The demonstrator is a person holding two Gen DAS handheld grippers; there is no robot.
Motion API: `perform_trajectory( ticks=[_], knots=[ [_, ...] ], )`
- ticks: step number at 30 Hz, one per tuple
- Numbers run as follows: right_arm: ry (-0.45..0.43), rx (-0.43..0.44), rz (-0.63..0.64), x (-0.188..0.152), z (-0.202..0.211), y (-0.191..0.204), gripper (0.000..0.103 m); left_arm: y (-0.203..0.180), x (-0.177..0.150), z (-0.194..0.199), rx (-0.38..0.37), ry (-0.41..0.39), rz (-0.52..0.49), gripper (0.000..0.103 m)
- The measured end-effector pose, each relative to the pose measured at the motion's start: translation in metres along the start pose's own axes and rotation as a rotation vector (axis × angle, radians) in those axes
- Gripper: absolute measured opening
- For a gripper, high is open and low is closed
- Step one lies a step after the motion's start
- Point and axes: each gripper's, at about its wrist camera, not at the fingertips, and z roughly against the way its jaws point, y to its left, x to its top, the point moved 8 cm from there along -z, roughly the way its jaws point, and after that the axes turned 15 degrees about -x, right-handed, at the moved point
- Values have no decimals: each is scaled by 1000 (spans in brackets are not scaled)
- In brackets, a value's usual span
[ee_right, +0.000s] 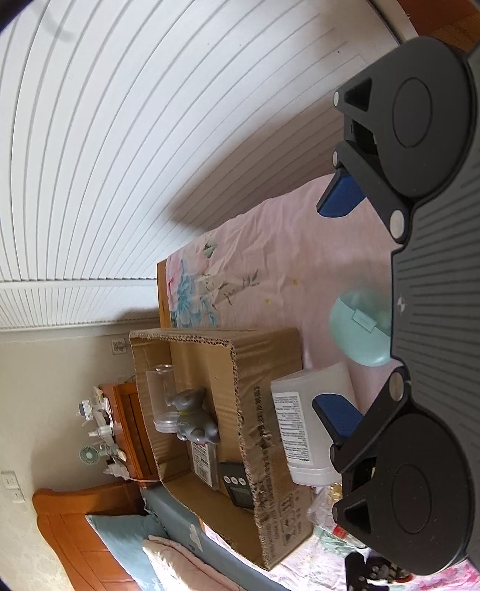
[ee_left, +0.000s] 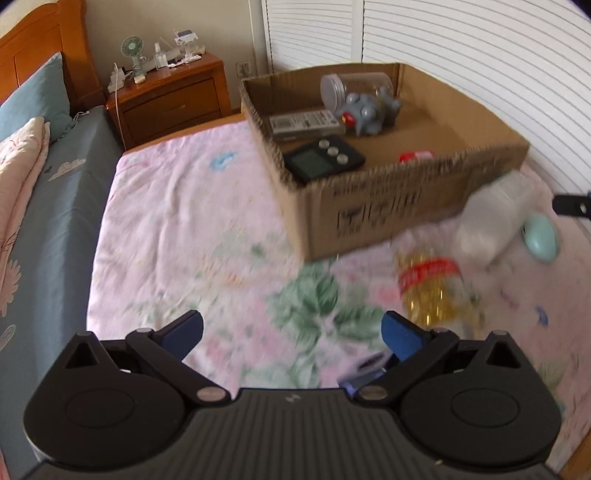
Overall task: Organize rigid objects
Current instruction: 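Move left tool to the blue toy car while right tool approaches the teal case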
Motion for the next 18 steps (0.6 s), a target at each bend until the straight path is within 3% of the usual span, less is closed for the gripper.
perform_trajectory(
  ticks=[9,14,18],
  knots=[
    [15,2,93,-25,-1,-1,103,-13,-22,32,-73,-20,-26,102],
    [44,25,117,-41,-3,4,103,-39,-18,39,-154,-61,-72,102],
    [73,41,143,-53,-6,12,103,-63,-21,28,-210,-32,-135,102]
  ],
)
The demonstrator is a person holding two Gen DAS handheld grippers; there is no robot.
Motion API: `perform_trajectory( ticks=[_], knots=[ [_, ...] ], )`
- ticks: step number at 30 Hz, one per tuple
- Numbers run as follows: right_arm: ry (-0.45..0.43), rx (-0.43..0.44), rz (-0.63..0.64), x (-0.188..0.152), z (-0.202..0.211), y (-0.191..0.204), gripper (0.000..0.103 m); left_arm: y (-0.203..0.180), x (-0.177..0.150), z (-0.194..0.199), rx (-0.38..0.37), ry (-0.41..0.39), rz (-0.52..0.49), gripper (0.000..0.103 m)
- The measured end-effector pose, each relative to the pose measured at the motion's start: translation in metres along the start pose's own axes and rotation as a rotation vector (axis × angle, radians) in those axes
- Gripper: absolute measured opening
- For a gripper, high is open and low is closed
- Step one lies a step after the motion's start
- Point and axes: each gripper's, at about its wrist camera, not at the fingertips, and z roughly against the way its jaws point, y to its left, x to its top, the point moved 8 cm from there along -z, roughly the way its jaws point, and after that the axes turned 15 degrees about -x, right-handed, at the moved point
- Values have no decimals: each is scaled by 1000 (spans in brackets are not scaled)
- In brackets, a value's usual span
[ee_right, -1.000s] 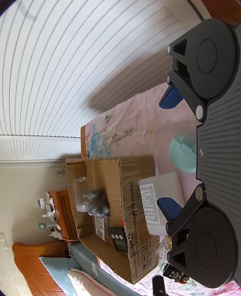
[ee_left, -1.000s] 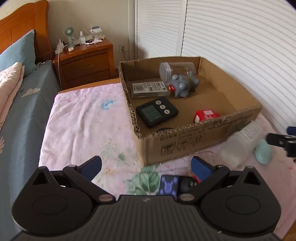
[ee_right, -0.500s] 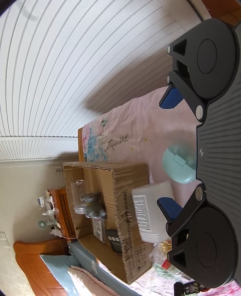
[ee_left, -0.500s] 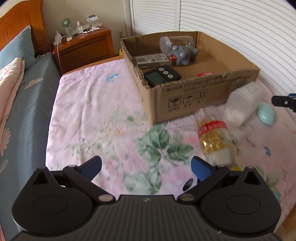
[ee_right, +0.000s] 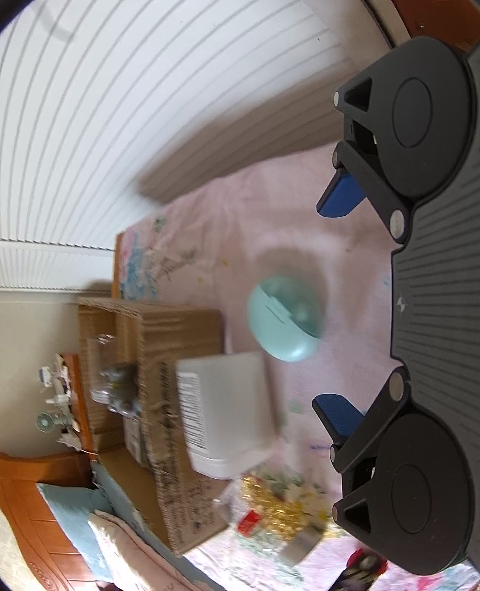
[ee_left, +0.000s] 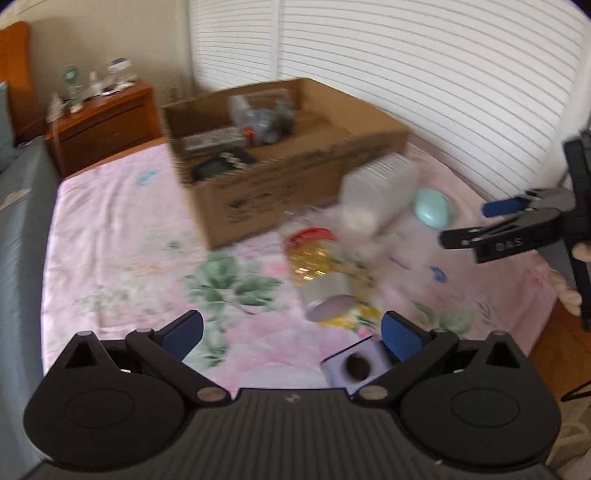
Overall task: Organize rigid objects
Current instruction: 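Move left tool to the blue toy car while right tool approaches the teal case, then close left tool on the toy car while right tool grasps the teal round case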
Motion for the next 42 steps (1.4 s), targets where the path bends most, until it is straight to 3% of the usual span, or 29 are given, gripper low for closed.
perform_trajectory(
  ticks=[9,16,22,27,31,35,42],
  knots=[
    [-5,-1,68,-11,1,14,103,-25,-5,-9,-123,4,-31,102],
    [-14,4,45,-12,0,12,103,-31,-21,-34,-122,83,-36,102],
    [-26,7,45,-13,1,12,103,-18,-29,-32,-50,102,-26,102],
    [-38,9,43,-14,1,12,103,8,-42,-19,70,122,-36,101],
    [-40,9,42,-14,1,12,103,10,-45,-13,24,90,3,99],
    [-46,9,43,-14,1,12,103,2,-45,-16,-21,79,39,77],
    [-51,16,48,-14,1,11,103,2,-41,-16,-4,46,45,54]
  ],
)
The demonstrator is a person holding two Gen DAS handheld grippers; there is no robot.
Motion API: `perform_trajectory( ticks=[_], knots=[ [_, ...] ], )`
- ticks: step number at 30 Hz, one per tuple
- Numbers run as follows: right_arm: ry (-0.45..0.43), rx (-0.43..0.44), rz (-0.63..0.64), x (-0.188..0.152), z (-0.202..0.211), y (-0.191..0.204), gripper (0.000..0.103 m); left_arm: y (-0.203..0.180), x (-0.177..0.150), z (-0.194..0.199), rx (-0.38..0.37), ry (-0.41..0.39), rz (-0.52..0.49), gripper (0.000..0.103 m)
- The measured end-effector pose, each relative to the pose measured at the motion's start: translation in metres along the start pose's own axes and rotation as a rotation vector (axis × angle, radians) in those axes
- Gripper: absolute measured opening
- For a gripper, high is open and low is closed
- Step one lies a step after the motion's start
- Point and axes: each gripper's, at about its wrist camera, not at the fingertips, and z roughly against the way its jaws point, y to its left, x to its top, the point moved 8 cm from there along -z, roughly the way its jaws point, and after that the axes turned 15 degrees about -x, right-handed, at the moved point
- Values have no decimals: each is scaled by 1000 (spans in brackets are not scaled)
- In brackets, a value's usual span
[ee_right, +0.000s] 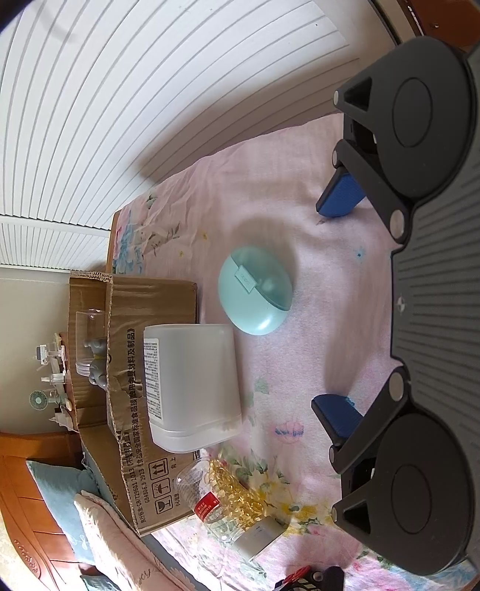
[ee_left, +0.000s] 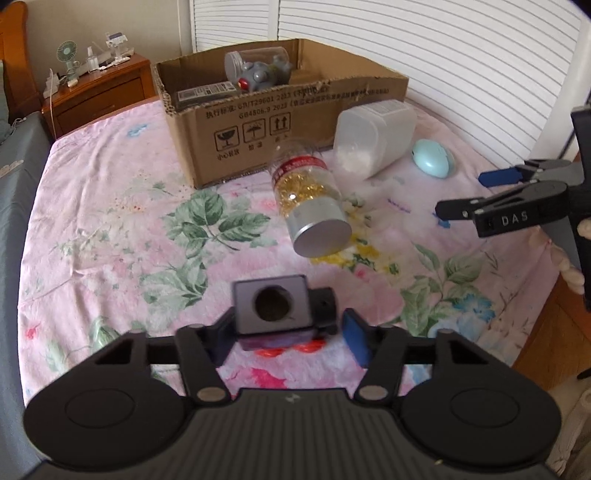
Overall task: Organize rigid objects
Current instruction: 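Close left tool on the toy car while right tool grasps the teal round case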
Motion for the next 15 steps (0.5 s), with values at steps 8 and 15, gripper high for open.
perform_trajectory(
  ticks=[8,15],
  knots=[
    [-5,36,45,3,-2,-2,103,11,3,1,2,0,-3,55],
    [-20,91,108,19,-17,-8,103,11,5,0,8,-6,-7,54]
  ],
)
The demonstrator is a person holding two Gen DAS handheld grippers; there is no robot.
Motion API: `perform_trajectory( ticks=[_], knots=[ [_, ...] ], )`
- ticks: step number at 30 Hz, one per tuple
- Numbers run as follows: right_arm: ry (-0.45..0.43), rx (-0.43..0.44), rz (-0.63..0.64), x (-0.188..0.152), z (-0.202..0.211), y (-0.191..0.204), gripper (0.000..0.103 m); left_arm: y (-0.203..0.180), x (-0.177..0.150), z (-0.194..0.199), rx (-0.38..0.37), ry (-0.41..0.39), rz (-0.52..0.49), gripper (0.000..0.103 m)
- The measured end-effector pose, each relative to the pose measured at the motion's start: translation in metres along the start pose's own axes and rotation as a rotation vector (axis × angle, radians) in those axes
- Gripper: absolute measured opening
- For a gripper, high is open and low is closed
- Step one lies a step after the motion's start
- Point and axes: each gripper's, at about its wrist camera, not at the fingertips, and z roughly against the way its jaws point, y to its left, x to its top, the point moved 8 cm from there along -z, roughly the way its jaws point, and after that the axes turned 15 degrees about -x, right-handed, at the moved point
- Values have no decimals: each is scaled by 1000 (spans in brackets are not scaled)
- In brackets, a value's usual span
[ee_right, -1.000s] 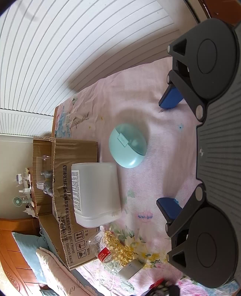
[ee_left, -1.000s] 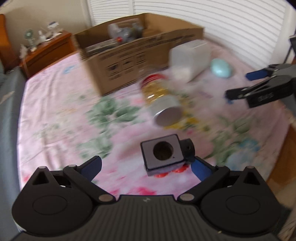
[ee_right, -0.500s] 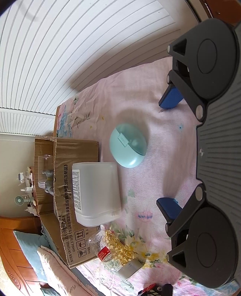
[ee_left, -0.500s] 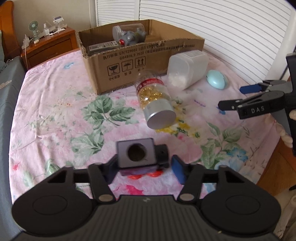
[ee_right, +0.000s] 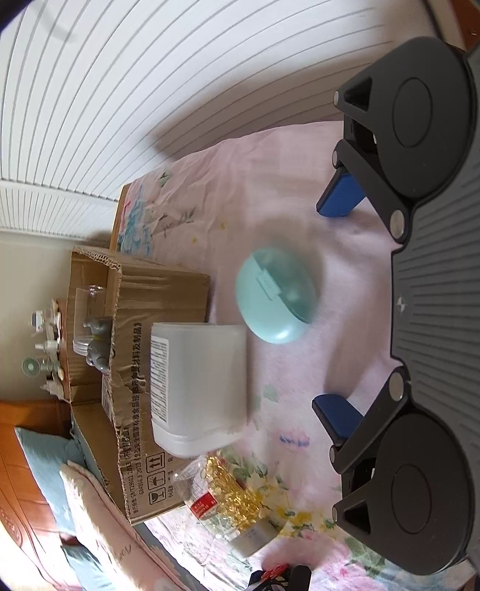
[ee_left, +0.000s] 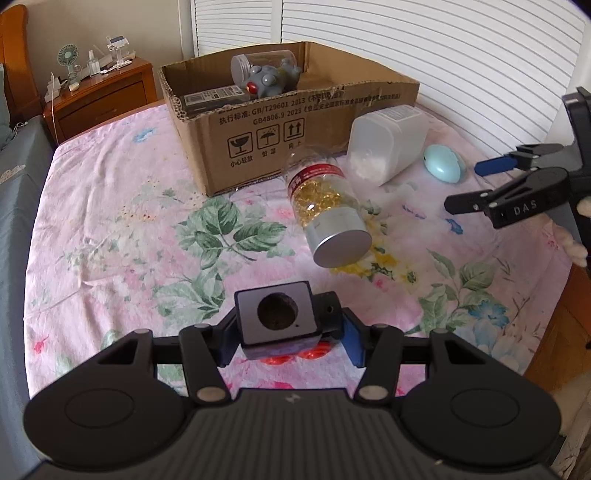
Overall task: Organize rigid objects
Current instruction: 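Close left tool on the toy car while right tool grasps the teal round case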
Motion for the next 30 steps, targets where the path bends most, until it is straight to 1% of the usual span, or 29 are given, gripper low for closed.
perform_trajectory(
  ticks=[5,6,8,10,13,16,19,20,21,27,30],
  knots=[
    [-18,8,39,14,-10,3,103,1,1,0,0,-4,12,54],
    [-20,10,41,17,-11,4,101,1,1,0,1,-4,14,54],
    [-19,11,38,21,-12,6,97,1,1,0,2,-4,19,54],
    [-20,11,37,23,-10,9,89,1,1,0,1,-5,23,54],
    [-15,0,20,23,-6,12,82,1,1,0,2,-5,23,54],
    [-21,12,8,22,-4,14,75,1,1,0,1,-5,20,54],
    [-20,11,0,23,-4,14,72,1,1,1,-4,-6,22,54],
    [-21,3,-2,23,-3,14,69,1,1,1,-3,-6,23,54],
    [-20,2,0,24,-3,14,64,1,1,1,-3,-6,25,54],
    [-13,-19,33,23,2,15,64,0,2,3,-14,6,23,54],
    [-15,-15,48,22,8,15,64,-2,5,7,-18,10,10,54]
  ],
)
